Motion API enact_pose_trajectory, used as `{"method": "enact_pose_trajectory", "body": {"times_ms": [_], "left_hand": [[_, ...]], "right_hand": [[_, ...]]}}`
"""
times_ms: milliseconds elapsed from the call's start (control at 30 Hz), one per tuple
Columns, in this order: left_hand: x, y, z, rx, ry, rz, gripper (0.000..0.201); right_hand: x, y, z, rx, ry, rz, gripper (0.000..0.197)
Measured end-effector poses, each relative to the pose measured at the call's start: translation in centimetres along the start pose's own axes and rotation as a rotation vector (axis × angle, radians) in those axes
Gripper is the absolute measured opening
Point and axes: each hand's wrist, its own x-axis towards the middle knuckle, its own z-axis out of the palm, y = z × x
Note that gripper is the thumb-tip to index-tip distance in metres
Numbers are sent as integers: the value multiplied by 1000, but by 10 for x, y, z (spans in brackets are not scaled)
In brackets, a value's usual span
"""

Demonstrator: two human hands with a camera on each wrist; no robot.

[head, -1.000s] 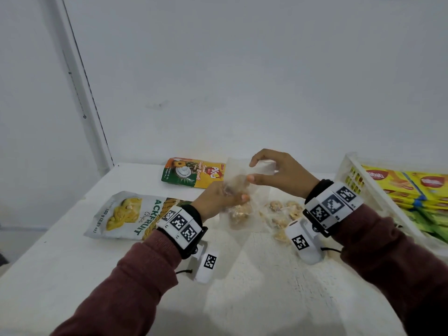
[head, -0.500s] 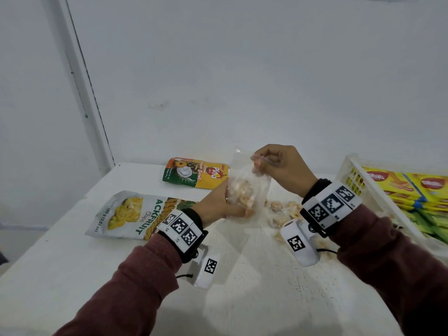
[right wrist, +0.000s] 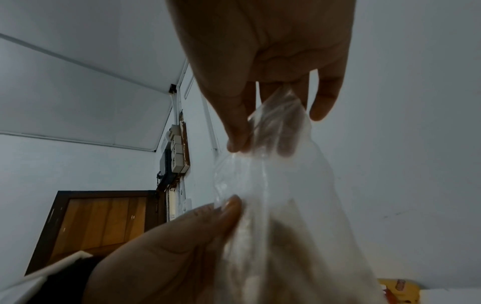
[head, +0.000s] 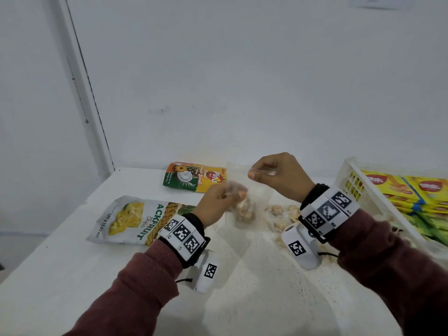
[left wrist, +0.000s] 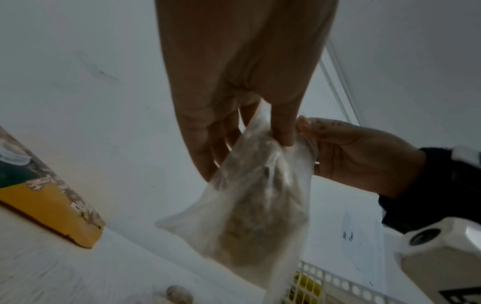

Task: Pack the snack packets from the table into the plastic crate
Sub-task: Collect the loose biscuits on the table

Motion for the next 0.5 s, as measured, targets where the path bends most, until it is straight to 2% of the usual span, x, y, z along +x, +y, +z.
{"method": "enact_pose_trajectory", "body": {"times_ms": [67, 200, 300, 367, 433, 500], "left_hand": [[-1, 0, 0, 48, -8, 2, 14], [0, -3, 0, 99, -10, 30, 28], [-2, -4, 2, 48, -18, -16, 45], [-3, -6, 3, 122, 1, -59, 61], [-3, -10, 3, 154, 41, -83, 57], [-2, -13, 2, 126, 83, -71, 43]], "right_hand": [[0, -1, 0, -33, 7, -19, 6], [0, -5, 2, -101, -33, 24, 27], [1, -9, 4, -197, -53, 56, 19], [1, -11, 5, -178, -28, 70, 11], [1, -12, 6, -157, -22, 75, 9], [1, -12, 7, -157, -27, 67, 10]]}}
